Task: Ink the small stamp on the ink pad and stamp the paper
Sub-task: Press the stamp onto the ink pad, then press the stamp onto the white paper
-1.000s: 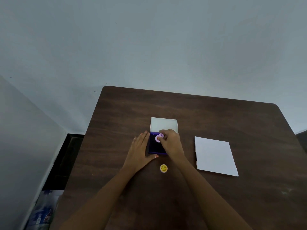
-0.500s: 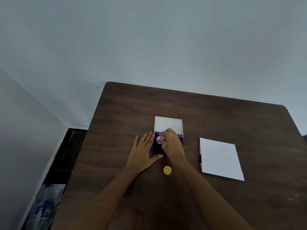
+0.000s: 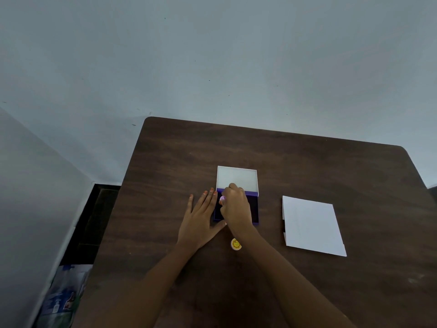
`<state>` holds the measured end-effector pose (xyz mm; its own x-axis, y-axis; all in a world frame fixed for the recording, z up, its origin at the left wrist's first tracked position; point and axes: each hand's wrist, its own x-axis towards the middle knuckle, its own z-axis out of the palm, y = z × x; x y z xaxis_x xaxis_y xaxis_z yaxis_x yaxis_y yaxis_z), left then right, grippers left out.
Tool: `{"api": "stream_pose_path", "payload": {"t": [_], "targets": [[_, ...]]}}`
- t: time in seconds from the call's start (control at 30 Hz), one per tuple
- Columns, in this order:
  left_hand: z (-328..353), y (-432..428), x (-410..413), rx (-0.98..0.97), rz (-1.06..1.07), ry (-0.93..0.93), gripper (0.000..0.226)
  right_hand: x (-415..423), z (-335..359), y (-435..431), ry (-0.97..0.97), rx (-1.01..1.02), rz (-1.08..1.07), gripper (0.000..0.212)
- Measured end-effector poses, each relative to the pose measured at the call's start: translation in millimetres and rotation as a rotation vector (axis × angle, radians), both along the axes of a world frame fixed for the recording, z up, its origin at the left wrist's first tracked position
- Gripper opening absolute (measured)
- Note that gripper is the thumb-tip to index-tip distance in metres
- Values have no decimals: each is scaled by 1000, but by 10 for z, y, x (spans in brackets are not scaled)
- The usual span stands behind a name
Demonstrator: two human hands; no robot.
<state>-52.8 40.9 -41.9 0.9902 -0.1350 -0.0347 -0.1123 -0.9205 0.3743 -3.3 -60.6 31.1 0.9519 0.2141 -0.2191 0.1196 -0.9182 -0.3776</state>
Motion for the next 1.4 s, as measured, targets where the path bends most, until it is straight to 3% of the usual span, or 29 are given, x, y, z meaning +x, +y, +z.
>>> {"api": "stream_pose_path", "payload": {"t": [0.2,0.3,0.43,0.53,0.63,0.73,0.9,1.03,1.2,1.4], "targets": [[29,-6,-11,-3,-11,27,79,-29,-21,-9,-18,36,-9,33],[64,8,-1,-43,-22,62,76,1,-12,-82,-2,141,-52,23],[200,60,7,-216,79,36,65,-56,56,-408,-21,598,-397,18],[357,27,44,-267,177,-101,49,-100,94,-763,212,978,-749,21],[527,-209,143,-257,97,-174,37,-97,193,-1155,478,1485,-1078,9],[637,-611,237,-253,-40,-179,30,-120,255,-1524,494,1636,-1229,14],[577,-1256,332,-241,-232,70,48,-149,233,-1958,425,1638,-1266,20],[467,-1500,383,-151,-290,205,71,-113,169,-2101,382,1536,-1238,5],[350,-1523,422,-83,-263,292,85,-50,27,-2060,245,983,-1105,9],[305,-1503,449,115,-302,261,86,17,-53,-1952,22,640,-758,19]]}}
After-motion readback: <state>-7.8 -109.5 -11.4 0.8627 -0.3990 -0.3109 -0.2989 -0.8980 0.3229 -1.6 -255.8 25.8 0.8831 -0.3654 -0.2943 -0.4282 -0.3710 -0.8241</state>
